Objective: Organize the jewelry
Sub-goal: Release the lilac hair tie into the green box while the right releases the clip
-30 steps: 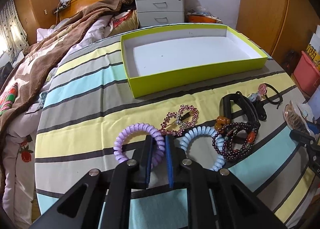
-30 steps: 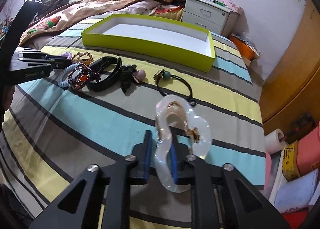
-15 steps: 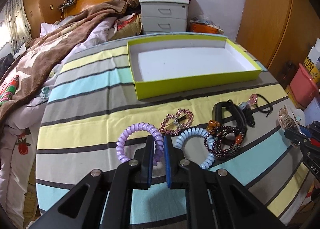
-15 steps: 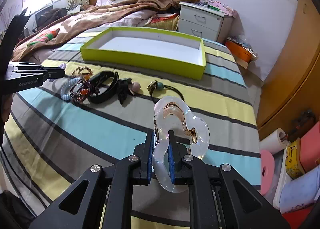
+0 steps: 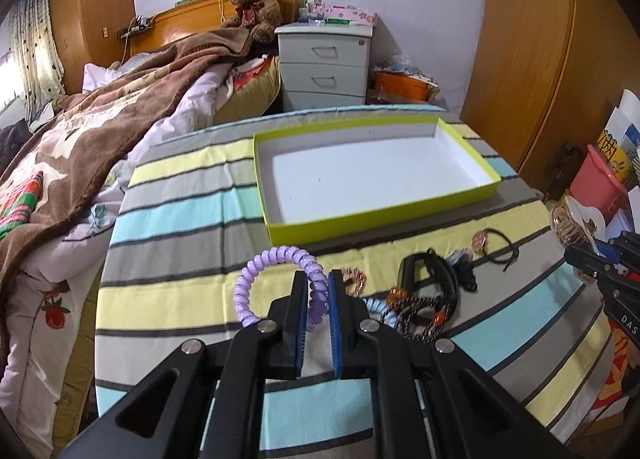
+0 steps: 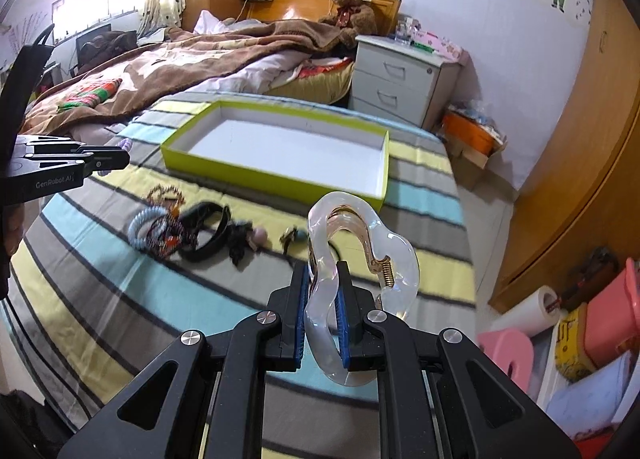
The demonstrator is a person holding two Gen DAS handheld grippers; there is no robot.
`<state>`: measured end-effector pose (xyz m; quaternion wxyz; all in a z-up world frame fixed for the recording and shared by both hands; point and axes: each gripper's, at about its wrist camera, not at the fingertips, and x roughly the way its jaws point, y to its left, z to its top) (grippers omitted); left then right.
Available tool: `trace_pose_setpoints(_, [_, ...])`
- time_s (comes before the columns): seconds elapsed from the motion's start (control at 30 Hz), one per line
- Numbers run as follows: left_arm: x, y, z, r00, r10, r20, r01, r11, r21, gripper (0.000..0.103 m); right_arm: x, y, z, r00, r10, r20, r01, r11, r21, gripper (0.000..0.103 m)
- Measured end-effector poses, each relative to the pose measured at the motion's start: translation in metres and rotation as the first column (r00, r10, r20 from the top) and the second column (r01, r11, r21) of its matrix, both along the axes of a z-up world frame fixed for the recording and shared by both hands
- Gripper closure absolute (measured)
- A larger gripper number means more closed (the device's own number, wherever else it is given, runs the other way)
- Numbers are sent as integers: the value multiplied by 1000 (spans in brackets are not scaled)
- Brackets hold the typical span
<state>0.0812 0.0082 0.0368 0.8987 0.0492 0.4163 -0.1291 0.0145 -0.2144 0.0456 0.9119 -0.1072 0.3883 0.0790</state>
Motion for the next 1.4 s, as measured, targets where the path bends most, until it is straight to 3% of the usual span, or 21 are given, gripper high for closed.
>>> trace_pose_setpoints(0.5, [60, -14, 12, 1000, -25, 6, 26, 999, -37, 92, 85, 3, 15, 1000, 20, 11, -20, 999, -30, 90])
trace_pose_setpoints(0.93, [118, -31, 0, 999, -28, -27, 27, 998, -53, 92, 160, 9, -11, 998, 25, -60, -30, 997, -78, 90])
trace_pose_setpoints(1.4, [169, -47, -34, 994, -22, -111, 16, 999, -50, 92, 210, 18, -41, 989, 39, -143, -52, 994, -93, 90])
